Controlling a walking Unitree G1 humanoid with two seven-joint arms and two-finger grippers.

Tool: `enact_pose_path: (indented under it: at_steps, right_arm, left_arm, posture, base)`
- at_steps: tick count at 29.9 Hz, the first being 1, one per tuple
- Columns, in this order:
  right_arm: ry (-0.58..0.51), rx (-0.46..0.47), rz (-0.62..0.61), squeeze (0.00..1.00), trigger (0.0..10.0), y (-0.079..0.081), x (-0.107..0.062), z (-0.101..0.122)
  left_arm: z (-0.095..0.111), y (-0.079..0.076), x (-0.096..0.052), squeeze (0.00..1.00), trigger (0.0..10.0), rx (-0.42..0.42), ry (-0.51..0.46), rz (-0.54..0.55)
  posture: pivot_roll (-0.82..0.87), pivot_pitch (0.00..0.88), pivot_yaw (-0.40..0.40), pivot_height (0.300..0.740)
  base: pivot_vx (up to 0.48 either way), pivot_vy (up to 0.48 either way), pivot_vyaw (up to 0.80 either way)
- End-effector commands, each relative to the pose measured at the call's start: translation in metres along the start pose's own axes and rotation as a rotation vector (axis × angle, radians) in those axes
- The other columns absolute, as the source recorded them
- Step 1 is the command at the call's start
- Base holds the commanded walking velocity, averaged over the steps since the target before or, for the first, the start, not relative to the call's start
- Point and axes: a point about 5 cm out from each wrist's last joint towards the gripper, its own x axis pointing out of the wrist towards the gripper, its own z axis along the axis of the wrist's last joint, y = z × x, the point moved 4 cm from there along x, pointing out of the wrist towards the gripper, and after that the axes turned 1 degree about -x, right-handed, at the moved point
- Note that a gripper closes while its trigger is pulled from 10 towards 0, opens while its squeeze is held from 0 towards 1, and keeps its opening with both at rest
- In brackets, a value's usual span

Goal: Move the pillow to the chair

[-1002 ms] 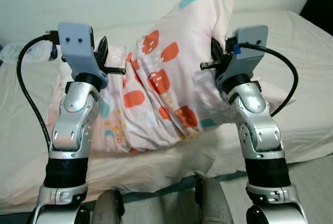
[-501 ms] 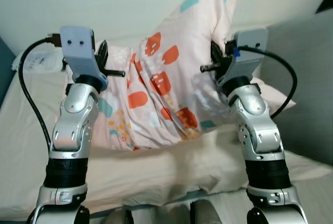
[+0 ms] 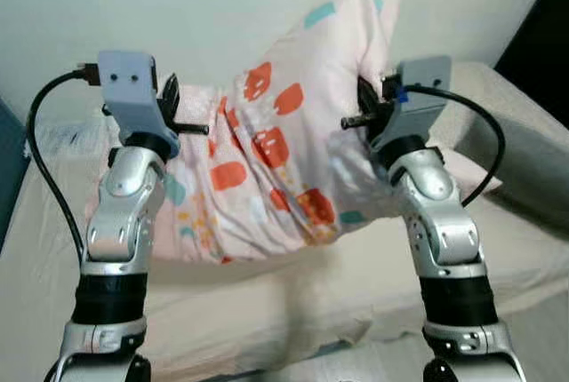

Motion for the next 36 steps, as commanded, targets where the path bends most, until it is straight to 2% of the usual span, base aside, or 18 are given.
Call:
enact_pose_path:
  at_steps: [1,5,11,14,16,25,36]
  right_arm:
    - [-0.045,0.005,0.03,0.0,10.0,0.008,0.001,0.009]
    - [-0.041,0.011,0.029,0.0,10.0,0.008,0.002,0.008]
    - [0.017,0.024,0.022,0.0,10.0,0.008,0.002,-0.004]
    - [0.034,0.029,0.022,0.0,10.0,0.008,0.002,-0.008]
    - [0.092,0.012,0.032,0.0,10.0,0.01,-0.001,-0.019]
    - [0.152,0.03,0.008,0.0,10.0,0.005,-0.001,-0.031]
    - [0.173,0.016,0.005,0.0,10.0,0.004,-0.004,-0.038]
  left_arm:
    - [0.004,0.008,-0.001,0.0,10.0,0.021,-0.025,0.025]
    - [-0.003,0.007,-0.002,0.0,10.0,-0.037,0.03,0.01]
    - [-0.025,0.006,-0.004,0.0,10.0,-0.014,0.146,0.033]
    - [-0.028,0.007,-0.004,0.0,10.0,-0.01,0.165,0.047]
    - [-0.037,0.008,-0.007,0.0,10.0,-0.009,0.206,0.05]
    - [-0.032,0.015,-0.008,0.0,10.0,-0.005,0.168,0.081]
    - [-0.033,0.006,-0.011,0.0,10.0,0.025,0.155,0.046]
  posture:
    - [0.01,0.071,0.017,0.74]
    - [0.01,0.073,0.016,0.74]
    - [0.01,0.076,0.016,0.74]
    - [0.01,0.079,0.015,0.74]
    - [0.01,0.086,0.015,0.74]
    - [0.01,0.082,0.018,0.74]
    - [0.01,0.084,0.019,0.74]
  base:
    - [0.0,0.0,0.0]
    - [0.0,0.0,0.0]
    - [0.0,0.0,0.0]
    - [0.0,0.0,0.0]
    - [0.0,0.0,0.0]
    - [0.0,0.0,0.0]
    - [0.0,0.0,0.0]
